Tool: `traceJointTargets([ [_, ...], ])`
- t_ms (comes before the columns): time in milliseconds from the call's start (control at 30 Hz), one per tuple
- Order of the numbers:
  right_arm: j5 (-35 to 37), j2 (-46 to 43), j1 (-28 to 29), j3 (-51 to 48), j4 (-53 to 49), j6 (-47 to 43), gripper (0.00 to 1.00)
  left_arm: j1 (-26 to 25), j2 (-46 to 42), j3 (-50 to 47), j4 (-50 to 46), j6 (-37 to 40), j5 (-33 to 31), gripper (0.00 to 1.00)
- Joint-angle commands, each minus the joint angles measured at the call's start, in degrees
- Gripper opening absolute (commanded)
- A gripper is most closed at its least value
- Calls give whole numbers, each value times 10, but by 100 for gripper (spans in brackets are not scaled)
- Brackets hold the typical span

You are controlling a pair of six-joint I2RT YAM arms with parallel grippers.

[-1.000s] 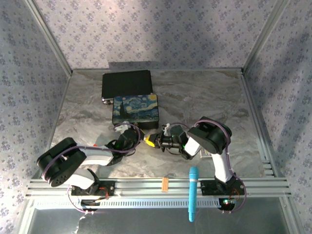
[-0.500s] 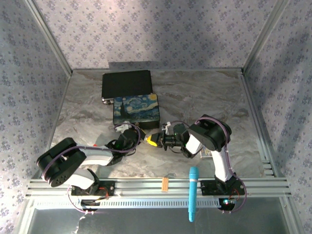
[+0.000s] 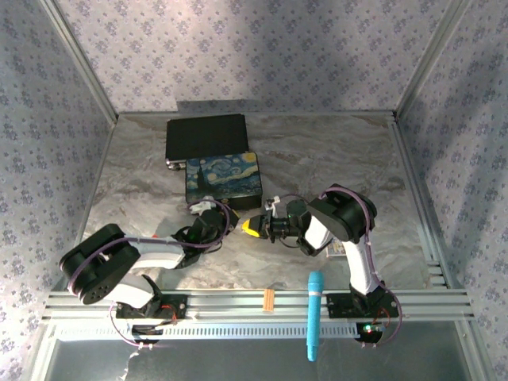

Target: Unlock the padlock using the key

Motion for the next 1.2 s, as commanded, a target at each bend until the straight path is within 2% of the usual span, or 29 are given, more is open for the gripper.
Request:
traceJointTargets([
  [0, 86, 12, -16, 2, -20, -2, 0, -31, -7, 28, -2, 24, 125, 0],
  [100, 87, 4, -9, -1, -20, 0, 0, -31, 15, 29, 6, 35, 111, 0],
  [467, 42, 27, -35, 18, -22, 44, 0, -44, 92, 16, 176, -8, 133, 0],
  [767, 32, 51, -77, 5, -21, 15, 0, -48, 74, 8, 174, -24, 144, 0],
  [1167, 19, 58, -97, -4, -21, 6, 0, -49, 90, 13, 184, -26, 150, 0],
])
